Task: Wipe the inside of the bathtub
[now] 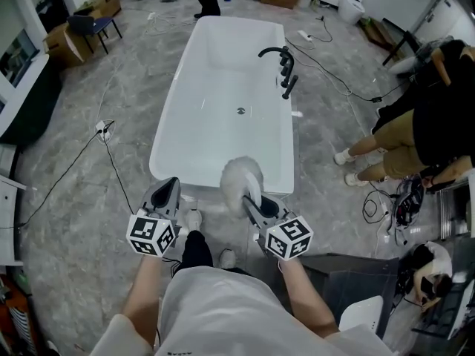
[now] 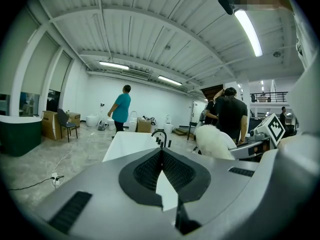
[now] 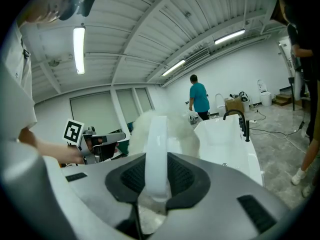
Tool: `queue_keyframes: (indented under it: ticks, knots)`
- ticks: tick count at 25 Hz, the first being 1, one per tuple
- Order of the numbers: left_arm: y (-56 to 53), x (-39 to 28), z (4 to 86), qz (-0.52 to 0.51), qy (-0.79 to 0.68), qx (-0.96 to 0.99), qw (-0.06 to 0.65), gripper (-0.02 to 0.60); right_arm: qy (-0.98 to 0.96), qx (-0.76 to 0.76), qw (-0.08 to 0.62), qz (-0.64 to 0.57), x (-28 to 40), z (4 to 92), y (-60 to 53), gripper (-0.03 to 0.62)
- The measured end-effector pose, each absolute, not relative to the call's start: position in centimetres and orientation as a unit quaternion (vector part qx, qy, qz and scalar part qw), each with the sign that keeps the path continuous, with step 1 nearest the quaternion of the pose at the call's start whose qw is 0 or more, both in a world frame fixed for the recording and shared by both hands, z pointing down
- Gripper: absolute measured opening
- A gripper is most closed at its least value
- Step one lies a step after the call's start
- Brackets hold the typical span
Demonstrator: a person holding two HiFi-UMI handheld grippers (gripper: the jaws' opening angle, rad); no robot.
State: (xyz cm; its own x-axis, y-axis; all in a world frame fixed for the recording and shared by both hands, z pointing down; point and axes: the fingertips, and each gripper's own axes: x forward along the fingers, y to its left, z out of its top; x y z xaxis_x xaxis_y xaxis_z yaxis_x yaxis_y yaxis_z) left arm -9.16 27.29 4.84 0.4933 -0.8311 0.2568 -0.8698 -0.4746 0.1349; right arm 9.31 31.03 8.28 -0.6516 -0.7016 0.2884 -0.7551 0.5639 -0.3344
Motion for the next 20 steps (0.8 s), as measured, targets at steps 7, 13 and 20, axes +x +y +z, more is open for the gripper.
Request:
queue_keyframes:
  ticks: [7,13,20]
  knots:
    - [22.7,-11.0,6.6,0.080,-0.484,0.859,0.145,0.008,-0.880,0.415,0.074,0.217,7.4,8.8,25.7,0.095]
    - [17.6,-13.4,7.7,0.088,-0.470,0.863,0.161,0.008,-0.878,0.410,0.079,0.232,4.6,9.3,20.2,0.095]
    - [12.9,-15.7,9.1,0.101,-0.445,0.872,0.175,0.008,-0.872,0.409,0.096,0.250,1.4,10.1,15.2,0.095]
